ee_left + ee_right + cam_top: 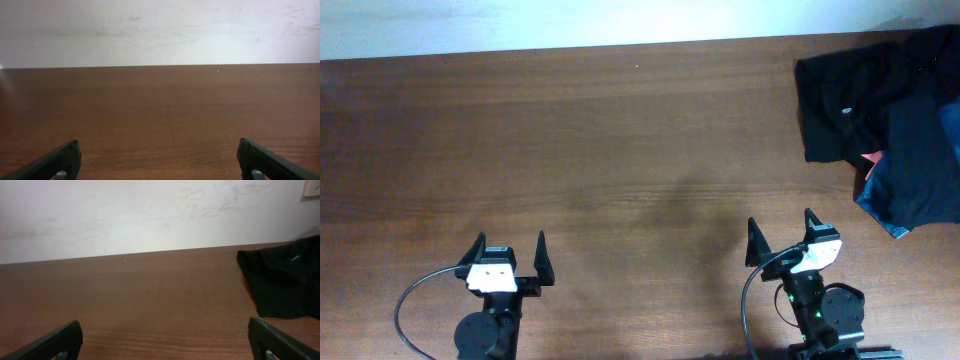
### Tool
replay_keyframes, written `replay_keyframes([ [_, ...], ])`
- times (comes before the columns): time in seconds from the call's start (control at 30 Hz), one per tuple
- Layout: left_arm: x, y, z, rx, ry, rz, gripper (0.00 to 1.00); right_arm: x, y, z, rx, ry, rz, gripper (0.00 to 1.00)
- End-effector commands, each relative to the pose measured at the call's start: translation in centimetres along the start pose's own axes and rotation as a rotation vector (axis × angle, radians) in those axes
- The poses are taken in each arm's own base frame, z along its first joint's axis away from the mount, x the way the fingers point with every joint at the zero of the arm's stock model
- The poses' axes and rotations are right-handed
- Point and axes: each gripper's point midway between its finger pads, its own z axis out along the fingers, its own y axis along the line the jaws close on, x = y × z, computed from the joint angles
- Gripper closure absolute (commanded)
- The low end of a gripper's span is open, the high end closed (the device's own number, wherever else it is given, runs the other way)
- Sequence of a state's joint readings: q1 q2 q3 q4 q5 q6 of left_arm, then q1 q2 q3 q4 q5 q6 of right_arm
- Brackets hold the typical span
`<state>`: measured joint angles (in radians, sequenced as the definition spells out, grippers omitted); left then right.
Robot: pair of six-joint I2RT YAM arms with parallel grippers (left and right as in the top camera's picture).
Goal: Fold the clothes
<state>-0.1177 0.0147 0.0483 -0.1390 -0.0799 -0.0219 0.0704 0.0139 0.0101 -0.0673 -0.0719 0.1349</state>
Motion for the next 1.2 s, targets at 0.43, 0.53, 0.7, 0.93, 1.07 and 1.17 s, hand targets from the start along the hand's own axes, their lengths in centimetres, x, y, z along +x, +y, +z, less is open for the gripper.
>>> replay_keyframes([
  [0.43, 0.3, 0.2, 0.0, -0.011, 0.0, 0.016, 0.01, 0.1, 0.0, 0.0, -0.004, 0.001, 0.002, 0.01],
  [0.53, 0.3, 0.2, 0.0, -0.011, 0.0, 0.016, 0.0, 0.2, 0.4, 0.0, -0.029, 0.004, 0.005, 0.01],
  [0.7, 0.3, 0.2, 0.0, -0.011, 0.001, 0.016, 0.0, -1.7, 2.2, -0.3, -0.125, -0.045, 0.138, 0.01],
  [0.93, 0.3, 0.2, 0.0, -0.011, 0.001, 0.016, 0.01, -10.7, 3.1, -3.0, -0.126, -0.159, 0.218, 0.02],
  [1.07, 0.3, 0.2, 0.0, -0.011, 0.001, 0.016, 0.01, -17.7, 0.3, -6.1, 0.105, -0.18, 0.23, 0.01],
  [1.17, 0.3, 0.2, 0.0, -0.011, 0.001, 0.016, 0.01, -22.8, 0.1, -7.2, 0.169, -0.173, 0.125, 0.01],
])
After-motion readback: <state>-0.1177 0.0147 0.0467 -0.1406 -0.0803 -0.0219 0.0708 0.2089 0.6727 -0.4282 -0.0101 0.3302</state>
